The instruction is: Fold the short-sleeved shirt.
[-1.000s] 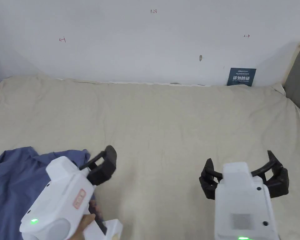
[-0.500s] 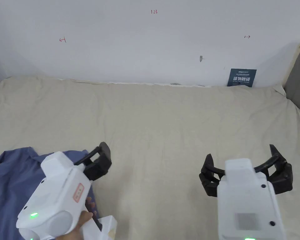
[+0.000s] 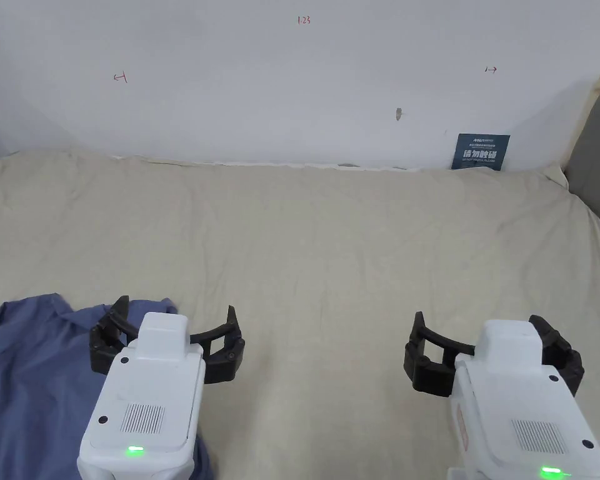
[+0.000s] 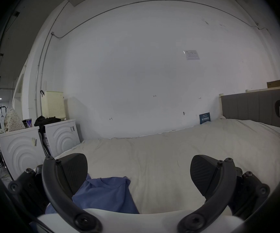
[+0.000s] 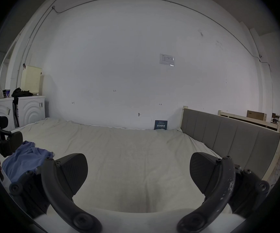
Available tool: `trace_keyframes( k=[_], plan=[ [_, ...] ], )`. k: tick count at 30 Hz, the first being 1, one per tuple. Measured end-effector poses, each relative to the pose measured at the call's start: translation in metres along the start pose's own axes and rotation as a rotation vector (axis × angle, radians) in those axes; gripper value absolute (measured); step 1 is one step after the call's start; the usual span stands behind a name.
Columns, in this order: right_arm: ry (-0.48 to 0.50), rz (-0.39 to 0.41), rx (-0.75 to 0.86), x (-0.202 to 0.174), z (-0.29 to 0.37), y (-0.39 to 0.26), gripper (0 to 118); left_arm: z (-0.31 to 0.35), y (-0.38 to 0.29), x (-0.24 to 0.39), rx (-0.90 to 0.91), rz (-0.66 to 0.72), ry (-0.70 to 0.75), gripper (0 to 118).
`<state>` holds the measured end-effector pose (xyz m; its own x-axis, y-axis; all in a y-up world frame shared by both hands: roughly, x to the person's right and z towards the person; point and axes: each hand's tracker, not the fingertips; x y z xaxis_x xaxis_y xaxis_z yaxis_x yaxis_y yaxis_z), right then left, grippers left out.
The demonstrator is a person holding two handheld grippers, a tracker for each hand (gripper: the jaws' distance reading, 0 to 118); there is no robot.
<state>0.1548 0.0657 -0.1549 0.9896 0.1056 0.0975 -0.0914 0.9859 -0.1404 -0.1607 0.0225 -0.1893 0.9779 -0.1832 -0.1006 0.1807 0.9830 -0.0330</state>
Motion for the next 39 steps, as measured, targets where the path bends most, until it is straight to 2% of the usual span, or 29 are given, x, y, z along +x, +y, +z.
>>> trace_keyframes(
  k=[35, 36, 37, 38, 39],
  plan=[
    [0.004, 0.003, 0.004, 0.000, 0.003, 0.004, 118, 0.004, 0.016, -0.006, 0.002, 0.038, -0.002, 117],
    [0.002, 0.003, -0.001, 0.000, 0.003, 0.004, 115, 0.005, 0.016, -0.006, 0.006, 0.041, -0.002, 109],
    [0.002, 0.003, -0.003, 0.001, 0.004, 0.004, 97, 0.007, 0.016, -0.006, 0.010, 0.053, -0.008, 95],
    [0.002, 0.003, -0.004, 0.001, 0.005, 0.005, 76, 0.008, 0.017, -0.006, 0.012, 0.068, -0.016, 77],
    [0.000, 0.002, -0.006, 0.001, 0.006, 0.005, 49, 0.009, 0.017, -0.006, 0.013, 0.081, -0.018, 42]
  ],
)
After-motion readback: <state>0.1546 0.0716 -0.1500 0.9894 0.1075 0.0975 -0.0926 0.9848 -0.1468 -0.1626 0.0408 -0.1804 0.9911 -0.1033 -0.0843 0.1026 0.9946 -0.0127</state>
